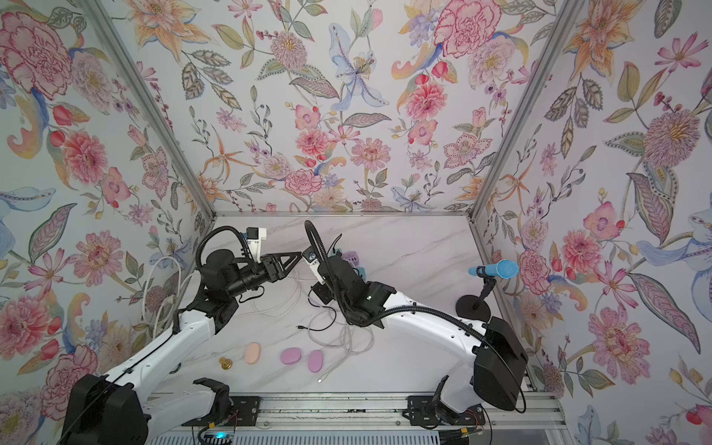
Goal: Charge the bluetooth headset
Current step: Pick up the charging cable from the center of the board.
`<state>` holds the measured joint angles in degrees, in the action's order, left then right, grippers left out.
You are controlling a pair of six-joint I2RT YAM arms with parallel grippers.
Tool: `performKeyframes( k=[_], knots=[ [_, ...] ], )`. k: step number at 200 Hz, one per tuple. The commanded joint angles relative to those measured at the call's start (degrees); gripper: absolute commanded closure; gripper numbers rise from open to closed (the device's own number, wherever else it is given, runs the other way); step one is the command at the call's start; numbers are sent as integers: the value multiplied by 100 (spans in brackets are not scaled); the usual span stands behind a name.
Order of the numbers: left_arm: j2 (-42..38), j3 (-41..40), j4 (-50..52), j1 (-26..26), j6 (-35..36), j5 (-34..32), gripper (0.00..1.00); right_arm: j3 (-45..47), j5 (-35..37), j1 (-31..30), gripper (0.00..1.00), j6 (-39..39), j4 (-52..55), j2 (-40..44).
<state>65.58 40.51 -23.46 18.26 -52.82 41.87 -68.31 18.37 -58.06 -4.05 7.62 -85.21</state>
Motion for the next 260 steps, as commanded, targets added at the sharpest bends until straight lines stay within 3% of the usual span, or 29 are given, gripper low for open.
performKeyframes(
  k=[1, 21, 67, 93, 129, 156, 181, 208, 225, 233, 251, 260],
  knots=[
    [45, 88, -71, 144, -142, 146, 35, -200, 90, -47, 100, -131, -304, -49],
    [170, 88, -224, 237, -276, 207, 42, -165, -89, -43, 100, -87, -457, -19],
    [467, 175, -321, 420, -391, 240, 45, 45, -386, -47, 100, 18, -745, 96],
    [582, 254, -446, 431, -463, 271, 62, 118, -395, -46, 100, 40, -762, 111],
    [649, 393, -647, 434, -601, 350, 64, 134, -378, -32, 100, 30, -762, 67],
    [649, 474, -695, 436, -650, 400, 78, 123, -376, -34, 100, 1, -762, 24],
    [607, 502, -654, 433, -642, 408, 77, 101, -378, 2, 100, -8, -762, -14],
    [562, 519, -633, 433, -609, 429, 100, 64, -416, 21, 100, 1, -762, -22],
    [548, 519, -603, 433, -536, 403, 100, 55, -554, 61, 100, 45, -757, -7],
    [550, 519, -587, 437, -482, 384, 100, 68, -760, 120, 93, 110, -762, 19],
    [585, 528, -667, 433, -405, 427, 100, 180, -1615, 406, 62, 490, -801, 170],
    [612, 519, -792, 432, -397, 487, 100, 248, -2141, 603, 56, 779, -849, 260]
  ],
)
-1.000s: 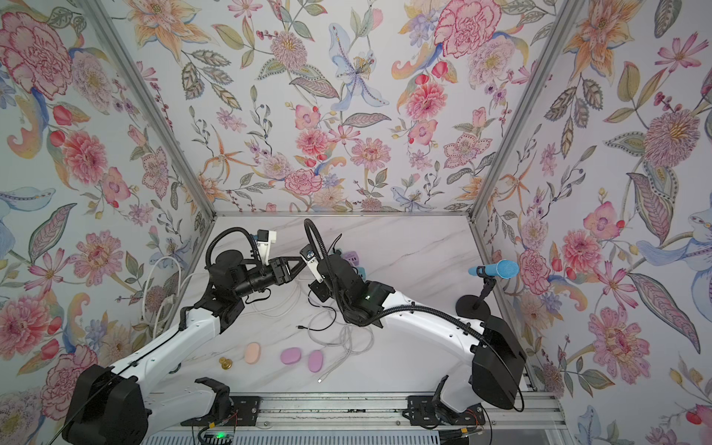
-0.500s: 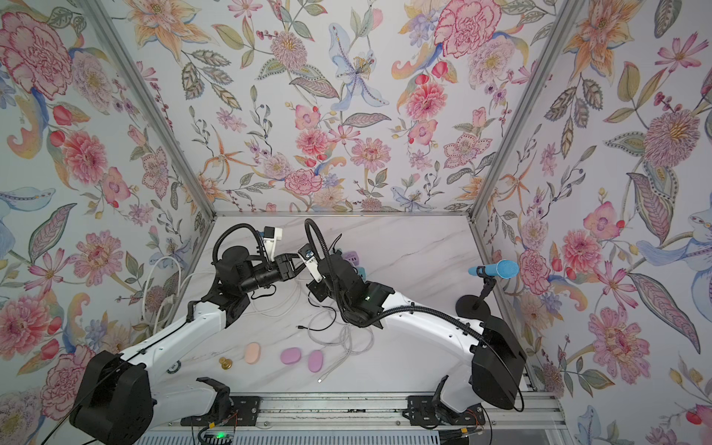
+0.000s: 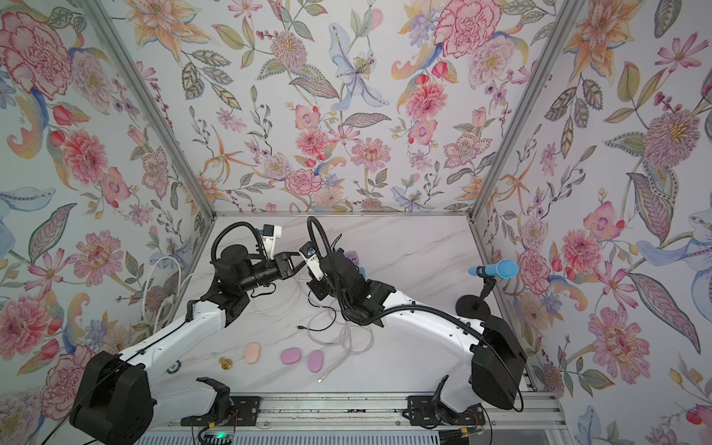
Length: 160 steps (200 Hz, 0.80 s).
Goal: Charge the bluetooth headset
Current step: Pick up the charging cable from the center of the board.
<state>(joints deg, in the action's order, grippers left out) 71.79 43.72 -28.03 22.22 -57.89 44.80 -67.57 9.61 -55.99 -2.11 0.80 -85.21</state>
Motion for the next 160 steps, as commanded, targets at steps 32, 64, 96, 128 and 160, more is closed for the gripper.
performKeyframes(
  k=[32, 64, 96, 128, 160],
  knots=[
    [153, 87, -1273, 28, -282, 512, 100, 552, -2948, 1040, 54, 1477, -663, 664],
    [388, -89, -2687, 28, -1097, 831, 100, 872, -3792, 1371, 57, 2015, -1183, 1013],
    [520, -145, -3343, 28, -1470, 943, 100, 1001, -4508, 1563, 62, 2684, -1814, 1011],
    [475, -171, -3359, 28, -1436, 926, 100, 999, -4564, 1608, 66, 2885, -2118, 954],
    [441, -232, -3393, 35, -1436, 908, 100, 1003, -4698, 1726, 71, 3218, -2614, 812]
  ],
)
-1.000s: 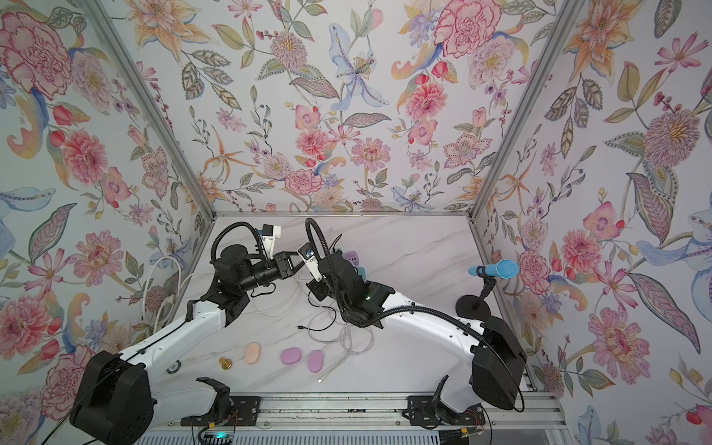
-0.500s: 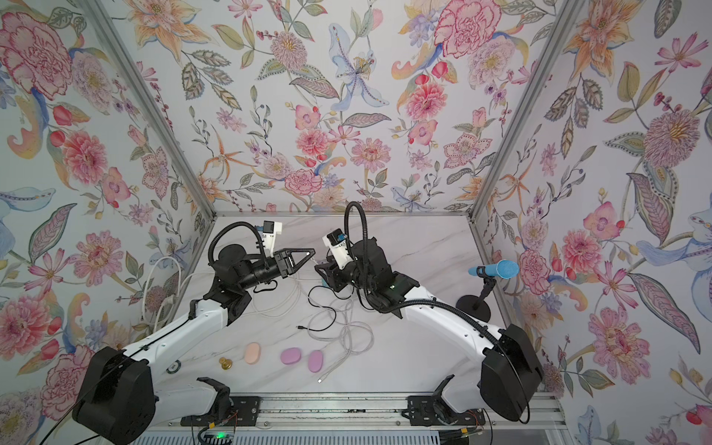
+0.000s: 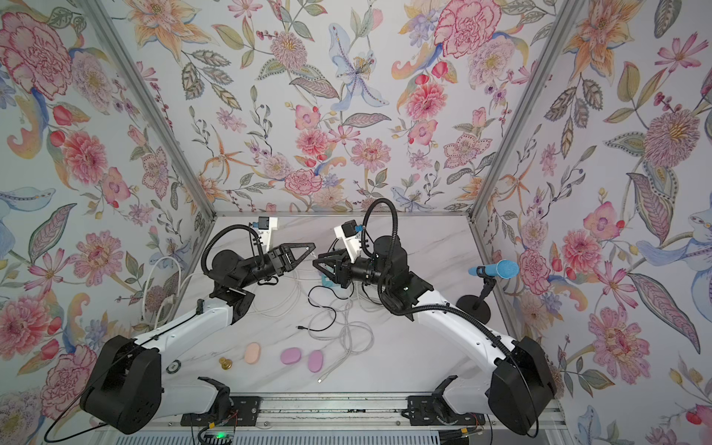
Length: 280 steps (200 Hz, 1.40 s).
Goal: Charge the bluetooth headset
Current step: Pick up the charging cable from the center of the board.
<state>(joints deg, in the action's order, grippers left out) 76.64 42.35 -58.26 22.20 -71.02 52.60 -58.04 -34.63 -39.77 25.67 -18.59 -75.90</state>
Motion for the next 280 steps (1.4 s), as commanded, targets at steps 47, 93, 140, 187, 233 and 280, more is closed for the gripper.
performKeyframes(
  k=[47, 93, 140, 187, 233, 280],
  knots=[
    [-49, -76, -421, 31, -132, 137, 100, -173, -456, 118, 75, 654, -835, -467],
    [-18, -103, -519, 30, -184, 154, 100, -130, -461, 118, 77, 824, -1114, -542],
    [16, -113, -559, 30, -192, 154, 100, -172, -465, 118, 87, 1109, -1540, -702],
    [-9, -138, -609, 30, -193, 137, 100, -291, -510, 116, 92, 1285, -1746, -825],
    [-35, -192, -625, 31, -201, 102, 100, -263, -394, 118, 100, 1349, -1810, -782],
    [-568, -158, 629, -13, 506, -54, 0, -688, -37, 110, 100, 3, 445, -521]
  ],
)
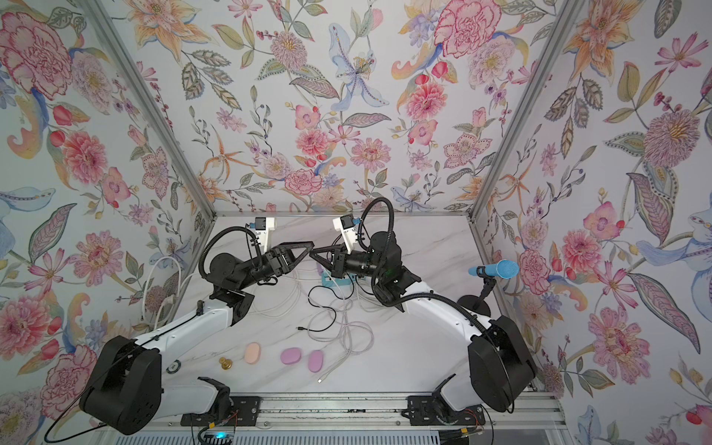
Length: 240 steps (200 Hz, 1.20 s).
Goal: Charge the bluetooth headset
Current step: Pick up the charging cable from the center of the board, then pick up the bluetooth headset from the center of the board.
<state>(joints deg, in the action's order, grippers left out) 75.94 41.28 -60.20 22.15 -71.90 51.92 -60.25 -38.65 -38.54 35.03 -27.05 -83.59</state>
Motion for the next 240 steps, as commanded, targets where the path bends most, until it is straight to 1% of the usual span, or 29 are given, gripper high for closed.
performKeyframes(
  k=[1, 17, 27, 35, 50, 71, 85, 91, 102, 111, 128, 147, 163, 168, 176, 191, 216, 223, 240],
  knots=[
    [-530, -46, 908, -9, 657, -5, 0, -478, 384, -13, 100, -979, 1360, 252],
    [-1094, 170, 2746, -1, 1912, -450, 0, -659, 733, -20, 100, -1599, 2339, 345],
    [-1446, 325, 3896, 17, 2724, -896, 4, -760, 1068, -22, 100, -1937, 2882, 393],
    [-1703, 416, 4678, 41, 3185, -1260, 6, -811, 1310, -22, 100, -2140, 3227, 423],
    [-2083, 431, 5767, 83, 3713, -1851, 13, -860, 1806, -22, 100, -2399, 3689, 495],
    [-2494, 163, 6761, 274, 3947, -2524, 20, -853, 2111, -22, 100, -2574, 4004, 554],
    [-2709, -85, 7242, 542, 3950, -2984, 25, -822, 2136, -41, 100, -2580, 4093, 554],
    [-2798, -199, 7409, 673, 3912, -3186, 28, -807, 2147, -60, 100, -2580, 4117, 554],
    [-2938, -400, 7611, 918, 3837, -3420, 34, -776, 2160, -107, 100, -2580, 4165, 539],
    [-3042, -526, 7782, 1124, 3736, -3627, 36, -765, 2176, -143, 100, -2580, 4220, 529],
    [-3208, -725, 8132, 1449, 3661, -3908, 36, -730, 2183, -204, 100, -2580, 4278, 538],
    [-3385, -974, 8596, 1895, 3663, -4408, 32, -633, 2171, -239, 100, -2580, 4287, 589],
    [-3489, -1174, 8559, 2337, 3357, -4576, 30, -546, 2145, -255, 100, -2564, 4284, 630],
    [-3466, -1225, 8624, 2448, 3239, -4731, 30, -518, 2142, -258, 100, -2549, 4288, 638],
    [-3396, -1315, 8656, 2612, 3110, -4797, 31, -471, 2132, -266, 100, -2532, 4281, 666],
    [-3175, -1368, 8691, 3053, 2835, -5130, 31, -377, 2146, -293, 100, -2511, 4277, 712],
    [-2887, -1732, 8417, 3602, 2314, -5334, 32, -232, 2168, -329, 100, -2467, 4276, 790],
    [-2875, -1778, 8332, 3717, 2234, -5391, 38, -187, 2193, -346, 100, -2458, 4287, 816],
    [-2883, -1658, 8353, 4056, 2152, -5565, 58, -96, 2225, -354, 100, -2437, 4279, 862]
  ],
)
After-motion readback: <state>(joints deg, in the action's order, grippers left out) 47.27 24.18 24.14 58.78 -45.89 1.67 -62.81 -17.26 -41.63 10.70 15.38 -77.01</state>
